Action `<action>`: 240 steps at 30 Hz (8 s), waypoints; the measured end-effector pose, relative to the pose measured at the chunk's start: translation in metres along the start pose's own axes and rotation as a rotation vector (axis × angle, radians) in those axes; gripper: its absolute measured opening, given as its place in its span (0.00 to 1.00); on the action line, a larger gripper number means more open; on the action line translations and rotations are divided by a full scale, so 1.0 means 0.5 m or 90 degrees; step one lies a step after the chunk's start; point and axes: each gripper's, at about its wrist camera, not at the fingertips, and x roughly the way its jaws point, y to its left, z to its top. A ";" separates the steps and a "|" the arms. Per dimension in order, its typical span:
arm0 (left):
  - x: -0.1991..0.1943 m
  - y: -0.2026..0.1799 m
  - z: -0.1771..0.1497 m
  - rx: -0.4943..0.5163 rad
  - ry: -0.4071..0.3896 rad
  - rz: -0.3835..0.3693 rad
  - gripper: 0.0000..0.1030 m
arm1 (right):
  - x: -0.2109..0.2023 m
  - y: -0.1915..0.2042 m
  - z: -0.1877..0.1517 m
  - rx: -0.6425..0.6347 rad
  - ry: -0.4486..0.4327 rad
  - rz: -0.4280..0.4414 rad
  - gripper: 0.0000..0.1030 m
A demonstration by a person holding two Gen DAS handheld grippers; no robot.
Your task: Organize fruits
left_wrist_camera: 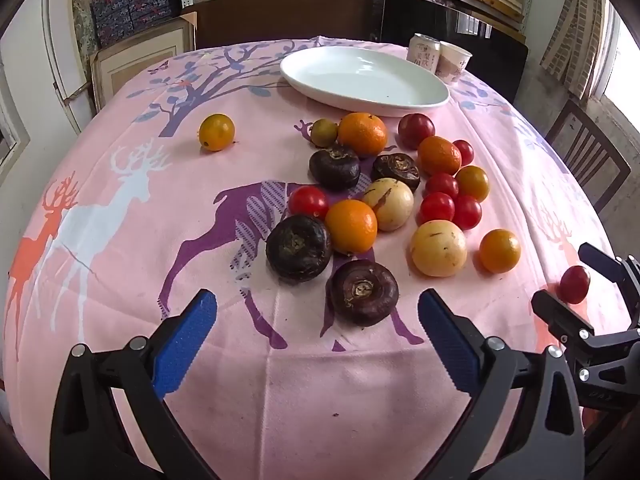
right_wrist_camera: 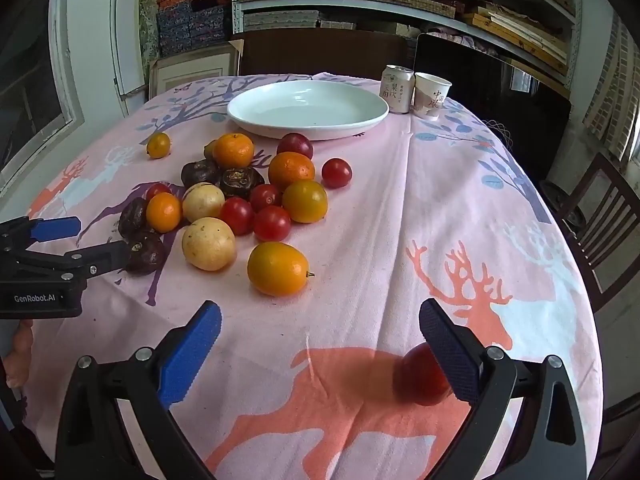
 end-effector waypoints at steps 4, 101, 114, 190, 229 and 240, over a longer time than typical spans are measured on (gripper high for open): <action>-0.007 0.006 0.001 -0.003 -0.004 -0.002 0.96 | -0.001 -0.004 0.000 0.006 -0.001 0.004 0.97; 0.054 -0.039 -0.001 0.032 0.045 -0.022 0.39 | -0.033 -0.062 -0.016 0.010 -0.029 0.034 0.97; 0.032 -0.034 -0.017 0.033 0.031 -0.067 0.39 | -0.007 -0.123 -0.059 -0.013 0.039 -0.052 0.85; 0.218 0.191 0.243 -0.009 -0.005 0.013 0.35 | 0.090 -0.009 0.075 -0.048 0.057 0.139 0.67; 0.272 -0.026 0.411 0.004 -0.022 -0.055 0.35 | 0.322 -0.029 0.367 -0.005 -0.013 0.101 0.41; 0.194 0.005 0.384 0.005 -0.066 -0.057 0.65 | 0.245 -0.074 0.320 0.017 -0.038 0.107 0.61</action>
